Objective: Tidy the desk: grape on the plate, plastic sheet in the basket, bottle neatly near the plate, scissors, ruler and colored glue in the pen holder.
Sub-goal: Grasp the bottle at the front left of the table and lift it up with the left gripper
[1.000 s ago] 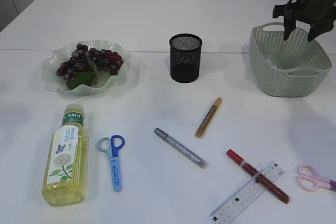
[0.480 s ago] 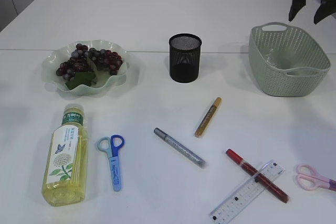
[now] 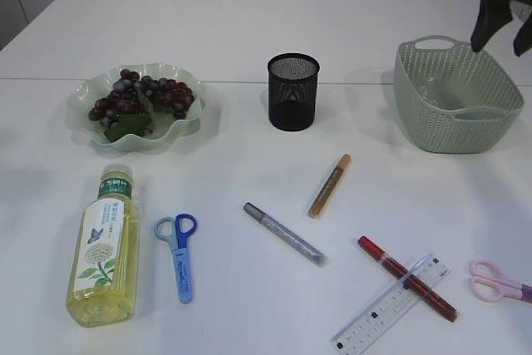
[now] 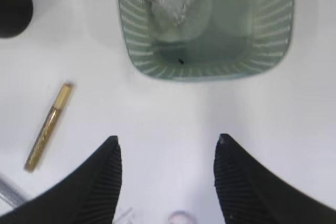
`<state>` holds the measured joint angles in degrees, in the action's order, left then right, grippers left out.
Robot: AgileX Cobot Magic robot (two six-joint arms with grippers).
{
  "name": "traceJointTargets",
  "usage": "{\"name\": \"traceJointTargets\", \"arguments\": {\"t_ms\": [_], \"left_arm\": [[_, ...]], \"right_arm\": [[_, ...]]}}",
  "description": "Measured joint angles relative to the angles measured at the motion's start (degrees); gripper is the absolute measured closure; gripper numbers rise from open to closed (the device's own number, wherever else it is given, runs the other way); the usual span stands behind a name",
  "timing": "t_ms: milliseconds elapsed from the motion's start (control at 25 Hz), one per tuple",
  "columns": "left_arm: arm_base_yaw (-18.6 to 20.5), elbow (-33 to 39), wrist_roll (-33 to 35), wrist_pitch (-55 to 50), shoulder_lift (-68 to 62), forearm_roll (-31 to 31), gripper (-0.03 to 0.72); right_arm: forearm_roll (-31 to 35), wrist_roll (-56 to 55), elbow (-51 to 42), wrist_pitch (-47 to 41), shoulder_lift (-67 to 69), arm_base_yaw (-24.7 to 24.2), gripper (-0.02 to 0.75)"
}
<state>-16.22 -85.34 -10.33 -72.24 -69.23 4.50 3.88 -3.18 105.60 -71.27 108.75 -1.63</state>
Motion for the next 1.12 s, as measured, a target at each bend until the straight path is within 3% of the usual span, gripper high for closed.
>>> {"name": "traceJointTargets", "arguments": {"t_ms": [320, 520, 840, 1120], "left_arm": [[0.0, 0.0, -0.7, 0.0, -1.8, 0.7, 0.308], [0.0, 0.0, -3.6, 0.0, -7.3, 0.8, 0.3], [0.0, 0.0, -9.7, 0.7, -21.0, 2.6, 0.114], [-2.2, 0.0, -13.3, 1.3, -31.4, 2.0, 0.098]], "right_arm": [[0.4, 1.0, -16.8, 0.0, -19.3, 0.0, 0.295], [4.1, 1.0, -23.7, -0.1, -28.9, 0.0, 0.295], [8.7, 2.7, -27.2, -0.2, -33.5, 0.0, 0.297], [10.5, 3.2, -27.2, -0.2, -33.5, 0.0, 0.298]]}}
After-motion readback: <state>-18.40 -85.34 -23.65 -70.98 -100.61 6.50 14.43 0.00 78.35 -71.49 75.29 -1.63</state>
